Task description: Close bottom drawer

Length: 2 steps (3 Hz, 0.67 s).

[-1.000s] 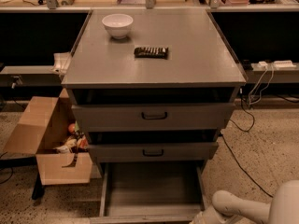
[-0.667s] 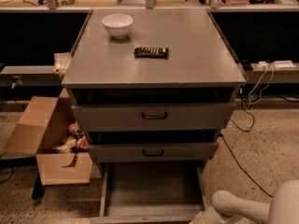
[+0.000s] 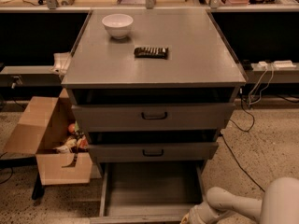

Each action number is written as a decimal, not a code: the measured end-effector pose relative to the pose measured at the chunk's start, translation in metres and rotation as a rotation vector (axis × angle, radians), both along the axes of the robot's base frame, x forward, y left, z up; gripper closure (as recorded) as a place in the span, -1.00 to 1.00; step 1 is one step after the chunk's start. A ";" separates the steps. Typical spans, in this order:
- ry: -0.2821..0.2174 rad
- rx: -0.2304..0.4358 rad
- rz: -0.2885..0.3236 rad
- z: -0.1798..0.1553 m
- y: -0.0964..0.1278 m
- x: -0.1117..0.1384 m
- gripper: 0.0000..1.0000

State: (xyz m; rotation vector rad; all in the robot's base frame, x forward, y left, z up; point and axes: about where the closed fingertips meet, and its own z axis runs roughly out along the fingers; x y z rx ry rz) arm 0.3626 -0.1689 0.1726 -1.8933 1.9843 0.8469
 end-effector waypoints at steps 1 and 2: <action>-0.014 0.001 -0.003 -0.002 0.000 0.004 1.00; -0.014 0.001 -0.003 -0.002 0.000 0.004 0.54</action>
Offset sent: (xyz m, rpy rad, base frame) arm 0.0036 0.0002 -0.0022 0.0009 -0.0143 -0.0034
